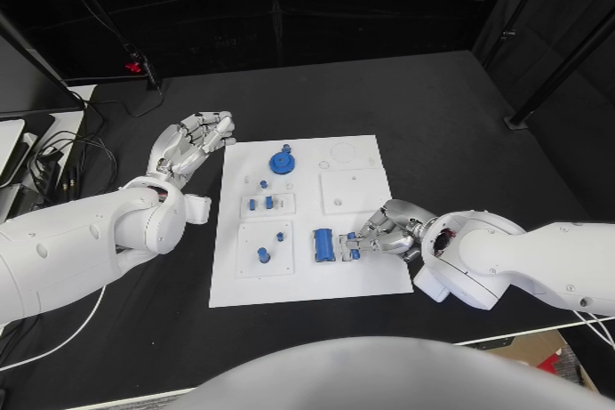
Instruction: Assemble the parts on the task board
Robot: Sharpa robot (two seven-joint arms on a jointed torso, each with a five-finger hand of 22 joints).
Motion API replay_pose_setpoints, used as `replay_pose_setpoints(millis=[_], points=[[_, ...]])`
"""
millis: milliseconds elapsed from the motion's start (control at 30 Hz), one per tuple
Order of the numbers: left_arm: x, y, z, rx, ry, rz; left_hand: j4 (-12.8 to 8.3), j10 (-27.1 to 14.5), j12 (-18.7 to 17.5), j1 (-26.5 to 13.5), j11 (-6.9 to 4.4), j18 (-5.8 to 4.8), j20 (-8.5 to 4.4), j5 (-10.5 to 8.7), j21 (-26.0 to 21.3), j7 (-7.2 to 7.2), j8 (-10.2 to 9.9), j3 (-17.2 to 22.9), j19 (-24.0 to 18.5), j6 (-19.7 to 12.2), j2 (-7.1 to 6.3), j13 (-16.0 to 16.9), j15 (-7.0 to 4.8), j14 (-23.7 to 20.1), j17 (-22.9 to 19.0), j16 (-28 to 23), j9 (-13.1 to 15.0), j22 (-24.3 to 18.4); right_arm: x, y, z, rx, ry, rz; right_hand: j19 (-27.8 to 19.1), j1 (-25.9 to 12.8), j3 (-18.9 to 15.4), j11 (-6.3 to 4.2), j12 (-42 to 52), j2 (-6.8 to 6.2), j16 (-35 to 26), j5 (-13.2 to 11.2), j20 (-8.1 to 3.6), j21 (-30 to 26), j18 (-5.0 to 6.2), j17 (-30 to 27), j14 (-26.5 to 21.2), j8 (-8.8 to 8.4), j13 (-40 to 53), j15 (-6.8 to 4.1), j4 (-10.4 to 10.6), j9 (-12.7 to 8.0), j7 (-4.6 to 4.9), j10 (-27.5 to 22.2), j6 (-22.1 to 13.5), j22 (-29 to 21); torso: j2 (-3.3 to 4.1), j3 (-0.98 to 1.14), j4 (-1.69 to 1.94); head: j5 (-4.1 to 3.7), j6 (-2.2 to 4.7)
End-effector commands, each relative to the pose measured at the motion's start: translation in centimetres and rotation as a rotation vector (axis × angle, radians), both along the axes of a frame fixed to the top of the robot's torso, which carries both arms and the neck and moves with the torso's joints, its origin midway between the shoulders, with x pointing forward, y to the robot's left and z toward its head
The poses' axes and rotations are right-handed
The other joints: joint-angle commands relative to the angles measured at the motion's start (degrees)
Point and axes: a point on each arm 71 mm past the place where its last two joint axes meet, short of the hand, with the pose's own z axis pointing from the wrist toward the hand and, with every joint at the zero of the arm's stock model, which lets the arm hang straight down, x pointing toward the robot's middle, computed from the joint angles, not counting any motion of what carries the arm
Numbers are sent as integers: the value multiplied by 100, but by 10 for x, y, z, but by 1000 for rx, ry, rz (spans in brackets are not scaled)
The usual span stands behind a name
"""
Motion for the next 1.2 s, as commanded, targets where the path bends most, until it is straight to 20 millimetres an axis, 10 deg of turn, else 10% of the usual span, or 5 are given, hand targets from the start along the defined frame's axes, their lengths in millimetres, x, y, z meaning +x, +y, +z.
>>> replay_pose_setpoints(millis=[33,1200], points=[[-1,-1,7,-33,-83,-17,-5,-43,22,5,5,-18,-4,20,0,815,30,-30,-39,-41,58,-9,-6,-45,-9,32,-5,-8,2,2,-1,-45,0,23,607,-18,-33,-35,14,47,14,-10,-16,19,-42,1510,607,-29,1506,-27,5,0,7,596,53,1509,-3,3,-2,1,0],[0,-4,6,-35,-75,-24,-5,-46,31,7,5,-19,-4,24,-2,816,33,-35,-51,-50,67,-11,-5,-52,-20,37,-7,-22,7,14,-7,-115,1,100,607,-161,-230,-33,14,73,14,-33,-24,19,-42,1510,607,-146,1506,-34,190,-40,14,596,111,1509,2,3,-5,47,0]])
